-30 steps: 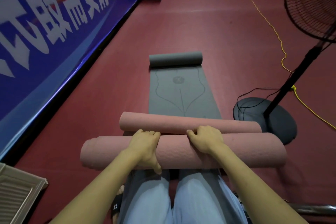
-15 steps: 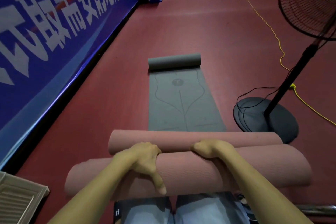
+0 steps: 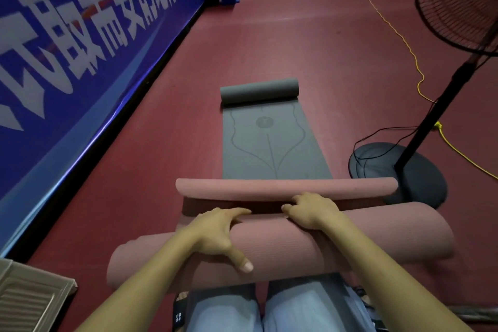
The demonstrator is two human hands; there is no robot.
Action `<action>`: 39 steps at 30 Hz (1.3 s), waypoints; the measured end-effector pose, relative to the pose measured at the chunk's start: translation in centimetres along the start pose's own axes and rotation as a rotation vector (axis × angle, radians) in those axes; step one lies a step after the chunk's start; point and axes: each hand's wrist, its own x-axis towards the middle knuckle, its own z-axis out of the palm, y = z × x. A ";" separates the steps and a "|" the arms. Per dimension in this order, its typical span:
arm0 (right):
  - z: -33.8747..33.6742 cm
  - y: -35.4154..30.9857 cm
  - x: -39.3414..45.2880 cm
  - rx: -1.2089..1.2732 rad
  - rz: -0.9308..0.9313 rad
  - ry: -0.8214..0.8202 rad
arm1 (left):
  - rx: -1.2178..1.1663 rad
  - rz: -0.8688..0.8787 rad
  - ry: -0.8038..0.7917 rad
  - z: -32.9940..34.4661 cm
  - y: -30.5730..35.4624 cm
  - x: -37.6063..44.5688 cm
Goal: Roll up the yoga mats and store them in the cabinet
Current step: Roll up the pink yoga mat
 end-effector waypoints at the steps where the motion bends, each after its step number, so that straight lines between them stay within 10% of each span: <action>1: 0.0 0.1 0.0 -0.014 0.010 0.013 | -0.049 0.009 0.030 0.0 -0.3 0.0; 14: 0.2 -0.1 -0.9 -0.142 0.025 0.111 | -0.102 0.039 0.354 0.5 -2.8 1.3; 26: -0.1 -0.2 0.0 -0.111 0.039 0.050 | 0.507 -0.057 0.139 2.0 2.2 0.5; 39: -2.8 -1.0 -2.3 -0.090 0.001 -0.313 | 0.340 0.016 0.011 0.1 2.2 -2.4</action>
